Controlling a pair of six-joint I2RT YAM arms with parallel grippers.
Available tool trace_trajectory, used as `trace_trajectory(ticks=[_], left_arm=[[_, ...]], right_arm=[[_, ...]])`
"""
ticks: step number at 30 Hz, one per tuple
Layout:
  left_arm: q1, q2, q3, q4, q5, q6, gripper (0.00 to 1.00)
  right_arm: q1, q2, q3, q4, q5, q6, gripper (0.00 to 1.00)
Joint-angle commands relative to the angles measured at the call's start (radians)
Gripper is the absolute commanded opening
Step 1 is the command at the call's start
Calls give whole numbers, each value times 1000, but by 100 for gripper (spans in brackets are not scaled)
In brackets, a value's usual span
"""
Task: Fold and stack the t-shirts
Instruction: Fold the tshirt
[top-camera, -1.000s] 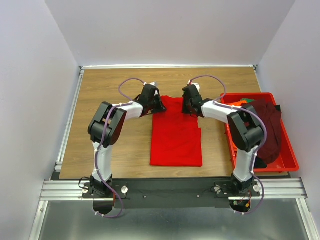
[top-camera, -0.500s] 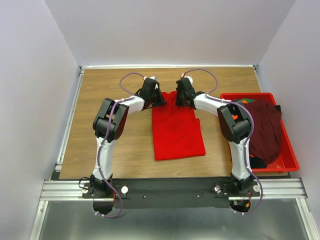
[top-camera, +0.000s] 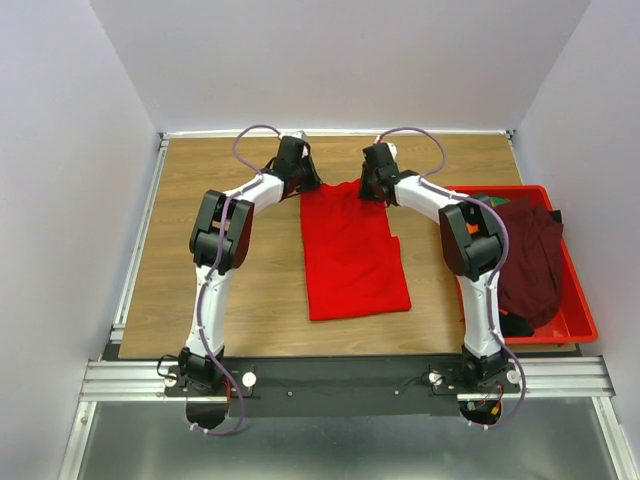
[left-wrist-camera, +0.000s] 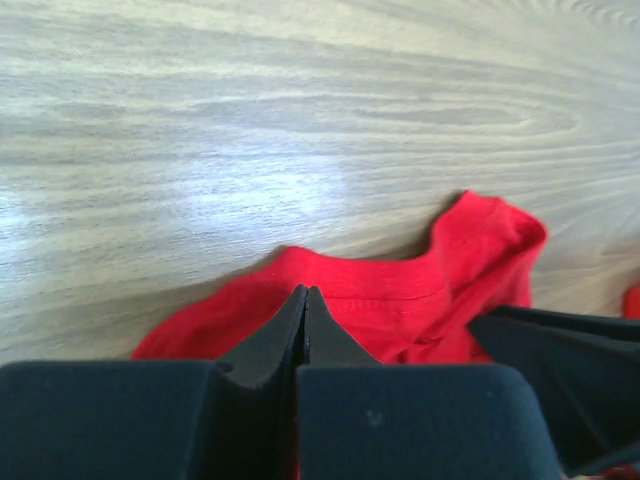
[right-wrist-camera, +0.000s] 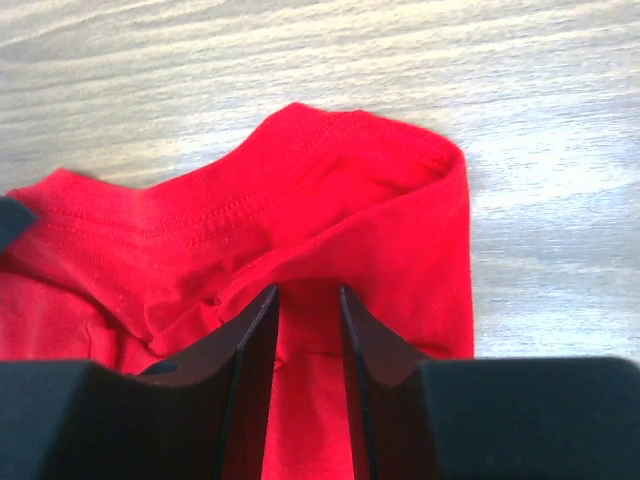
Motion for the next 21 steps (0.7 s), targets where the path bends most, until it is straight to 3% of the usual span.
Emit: trace_trajectory(ticks=[1, 6, 9, 18, 21], left_arm=[[-7, 3, 40, -36, 9, 54, 10], [9, -128, -1, 30, 17, 68, 29], [13, -245, -70, 41, 3, 57, 34], [-107, -714, -642, 139, -125, -68, 31], [-165, -794, -780, 170, -123, -95, 25]], right_arm=[[1, 6, 46, -27, -13, 26, 39], [-20, -51, 44, -27, 10, 13, 45], [-37, -143, -16, -29, 9, 24, 52], [-40, -581, -480, -32, -164, 113, 55], [-39, -672, -638, -29, -193, 133, 48]])
